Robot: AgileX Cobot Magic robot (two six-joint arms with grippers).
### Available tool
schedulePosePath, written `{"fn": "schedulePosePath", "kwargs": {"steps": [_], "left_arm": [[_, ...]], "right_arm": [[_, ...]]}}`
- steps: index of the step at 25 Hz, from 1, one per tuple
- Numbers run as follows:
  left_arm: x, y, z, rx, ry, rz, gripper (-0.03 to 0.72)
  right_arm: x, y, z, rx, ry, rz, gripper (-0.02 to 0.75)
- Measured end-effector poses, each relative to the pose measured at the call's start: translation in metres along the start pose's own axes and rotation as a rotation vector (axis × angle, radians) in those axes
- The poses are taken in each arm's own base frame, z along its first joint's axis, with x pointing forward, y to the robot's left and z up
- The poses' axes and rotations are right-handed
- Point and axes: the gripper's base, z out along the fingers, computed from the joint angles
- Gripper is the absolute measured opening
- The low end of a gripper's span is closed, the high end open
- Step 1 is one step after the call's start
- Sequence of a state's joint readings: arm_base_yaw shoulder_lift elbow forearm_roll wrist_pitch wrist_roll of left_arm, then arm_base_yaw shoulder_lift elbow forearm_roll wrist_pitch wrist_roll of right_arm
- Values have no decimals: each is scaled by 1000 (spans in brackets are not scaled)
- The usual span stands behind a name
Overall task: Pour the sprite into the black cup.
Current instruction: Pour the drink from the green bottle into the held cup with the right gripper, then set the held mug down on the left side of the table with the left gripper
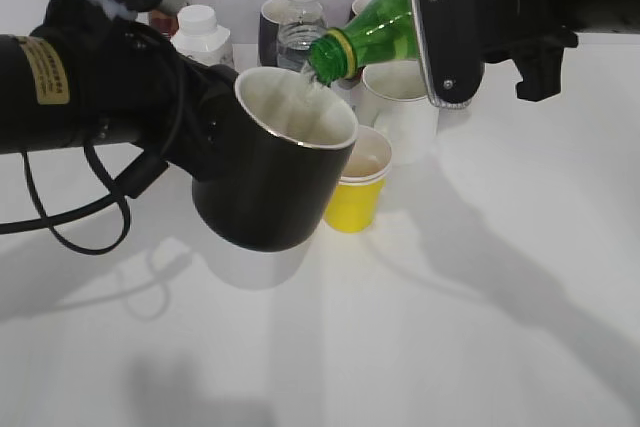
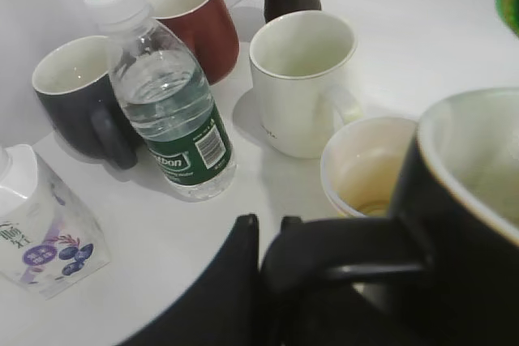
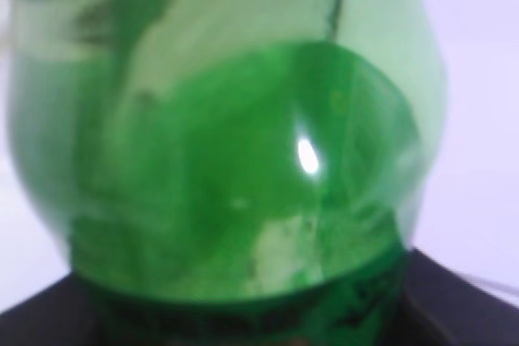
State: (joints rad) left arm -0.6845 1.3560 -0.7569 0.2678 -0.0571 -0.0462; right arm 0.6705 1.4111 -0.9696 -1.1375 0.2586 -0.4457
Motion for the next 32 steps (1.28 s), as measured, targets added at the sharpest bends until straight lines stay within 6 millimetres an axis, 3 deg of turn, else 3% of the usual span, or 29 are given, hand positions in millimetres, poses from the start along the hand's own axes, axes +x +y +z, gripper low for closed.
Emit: {"fn": "schedulePosePath", "kwargs": {"steps": [7,14,18,22,26,30,32], "left_arm": [[0,0,0,0,-2,2,48],[-1,4,0,-11,-18,-4,48],[-2,13,-1,-41,-42,-23,48],[-1,31,-3,-98,-135,-86,48],[22,50,-7,-191,-242,-201,48],[65,72,-4,-327,-283,-329,48],[83,83,0,-400,-289,-355,48]], "right_arm": [[-1,2,0,-23,-9,137,398],[-5,8,0,-95,-38,433,398],[-11,11,-1,-159,-80,747,398],[-9,19,-2,-103,-182,1111,398],[24,49,-6,48,-142,1439,398],[65,81,-12,233,-75,1694,398],[74,93,-16,302,-89,1770,398]]}}
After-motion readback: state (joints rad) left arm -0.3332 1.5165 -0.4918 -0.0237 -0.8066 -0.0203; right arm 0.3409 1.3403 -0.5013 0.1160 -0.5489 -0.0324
